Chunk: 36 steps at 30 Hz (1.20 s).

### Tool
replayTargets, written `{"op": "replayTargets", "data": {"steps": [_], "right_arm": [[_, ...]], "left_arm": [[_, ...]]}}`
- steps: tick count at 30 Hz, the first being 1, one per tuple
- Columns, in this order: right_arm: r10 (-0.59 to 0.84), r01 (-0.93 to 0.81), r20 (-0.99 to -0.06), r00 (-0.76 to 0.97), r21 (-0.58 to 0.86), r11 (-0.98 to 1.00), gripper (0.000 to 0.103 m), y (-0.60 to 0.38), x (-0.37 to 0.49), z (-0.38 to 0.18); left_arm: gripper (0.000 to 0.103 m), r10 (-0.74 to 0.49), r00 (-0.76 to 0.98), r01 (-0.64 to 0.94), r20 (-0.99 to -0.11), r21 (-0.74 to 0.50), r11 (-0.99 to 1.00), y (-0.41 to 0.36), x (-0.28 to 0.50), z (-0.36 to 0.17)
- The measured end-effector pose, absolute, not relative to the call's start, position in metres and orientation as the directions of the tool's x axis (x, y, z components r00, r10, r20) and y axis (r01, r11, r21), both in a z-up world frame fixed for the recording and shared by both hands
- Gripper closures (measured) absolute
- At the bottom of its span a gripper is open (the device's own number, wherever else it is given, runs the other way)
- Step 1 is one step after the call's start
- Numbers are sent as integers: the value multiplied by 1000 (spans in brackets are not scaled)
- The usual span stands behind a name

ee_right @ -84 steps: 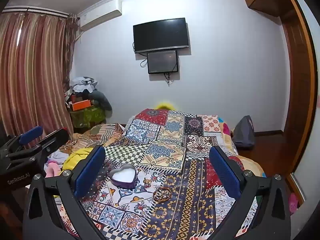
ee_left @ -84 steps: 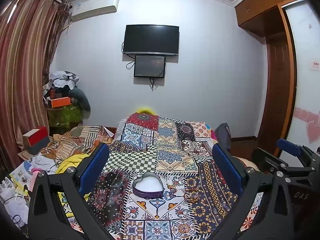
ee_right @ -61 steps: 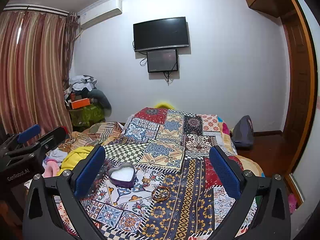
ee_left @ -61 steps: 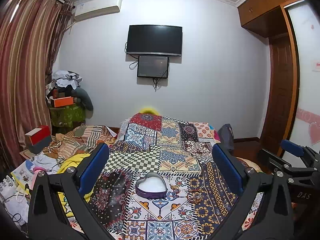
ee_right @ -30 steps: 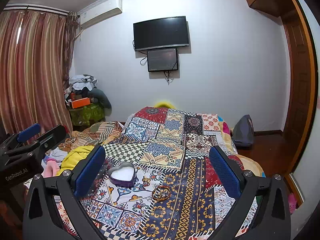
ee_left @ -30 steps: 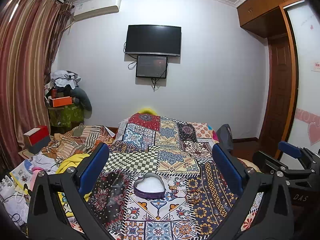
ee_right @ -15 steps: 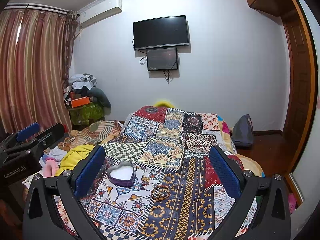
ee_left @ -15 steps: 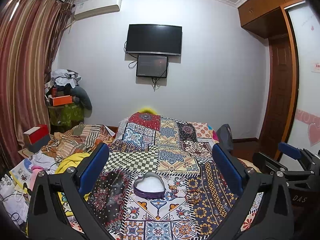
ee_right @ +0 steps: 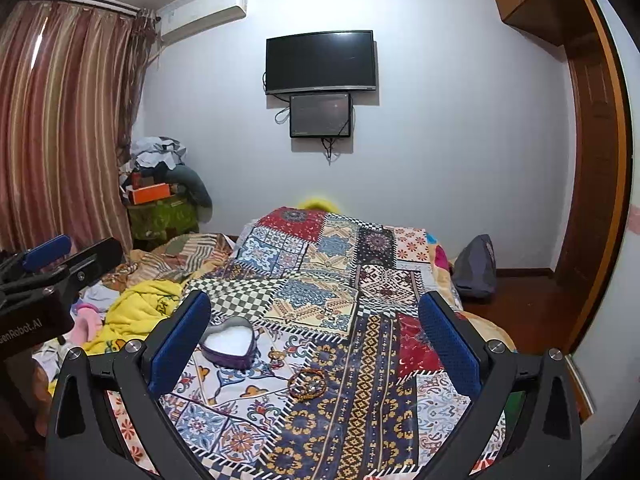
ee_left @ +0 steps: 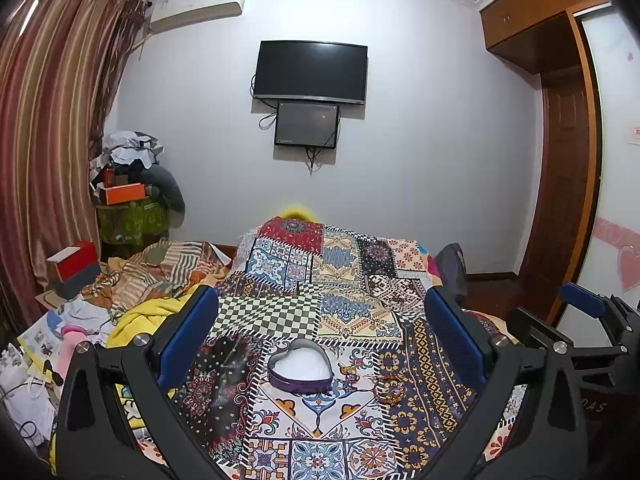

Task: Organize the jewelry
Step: 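Lower both tools toward the jewelry beside the purple heart tin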

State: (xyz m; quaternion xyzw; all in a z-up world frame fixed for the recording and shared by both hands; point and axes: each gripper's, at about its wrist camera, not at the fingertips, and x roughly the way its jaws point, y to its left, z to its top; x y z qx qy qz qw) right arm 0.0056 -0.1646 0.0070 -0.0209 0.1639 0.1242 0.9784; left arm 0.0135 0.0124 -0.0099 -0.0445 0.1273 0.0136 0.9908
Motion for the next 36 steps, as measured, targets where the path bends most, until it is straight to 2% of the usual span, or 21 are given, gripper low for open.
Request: {"op": "replayTargets", "data": {"steps": [14, 21, 30, 33, 36], "right_arm": [[194, -237, -473, 859, -31, 971, 0, -168, 44, -31], [121, -200, -539, 834, -90, 976, 0, -177, 62, -59], [170, -244, -708, 685, -3, 970, 0, -198, 90, -109], [181, -259, -728, 661, 5, 966, 4, -198, 96, -118], [201, -286, -747, 634, 15, 958, 12, -197, 100, -127]], "left_arm": [[0, 40, 929, -88, -368, -112, 990, 24, 54, -40], [0, 36, 876, -98, -482, -105, 990, 25, 84, -75], [0, 14, 761, -110, -649, -107, 988, 25, 120, -135], [0, 12, 720, -102, -693, -90, 991, 21, 130, -152], [0, 3, 689, -80, -725, -71, 994, 15, 136, -167]]}}
